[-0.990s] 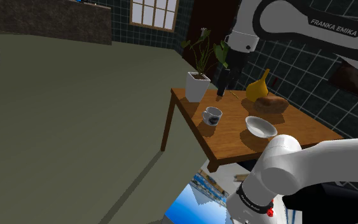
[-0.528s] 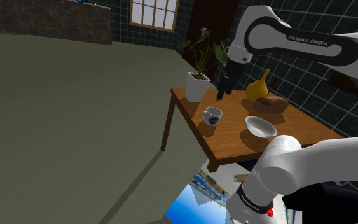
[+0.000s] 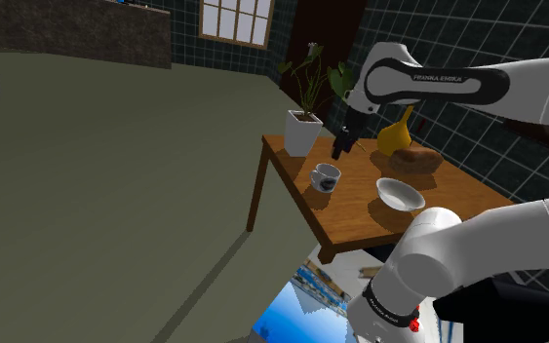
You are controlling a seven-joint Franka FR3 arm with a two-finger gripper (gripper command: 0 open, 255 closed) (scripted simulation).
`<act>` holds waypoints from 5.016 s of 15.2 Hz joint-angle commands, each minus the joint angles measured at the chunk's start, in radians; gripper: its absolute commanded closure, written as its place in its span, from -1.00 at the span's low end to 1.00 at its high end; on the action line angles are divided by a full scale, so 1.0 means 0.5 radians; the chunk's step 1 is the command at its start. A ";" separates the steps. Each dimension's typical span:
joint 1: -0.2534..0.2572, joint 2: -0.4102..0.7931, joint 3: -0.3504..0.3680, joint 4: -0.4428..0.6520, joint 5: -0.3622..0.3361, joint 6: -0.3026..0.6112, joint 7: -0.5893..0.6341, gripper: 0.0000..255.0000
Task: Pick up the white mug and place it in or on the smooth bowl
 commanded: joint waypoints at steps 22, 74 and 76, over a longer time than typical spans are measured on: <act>0.286 1.349 -0.954 0.277 0.823 0.962 -1.217 -1.00; 0.024 0.656 -0.956 0.565 0.170 0.210 -1.067 1.00; -0.021 0.621 -1.003 0.569 0.130 0.183 -1.141 1.00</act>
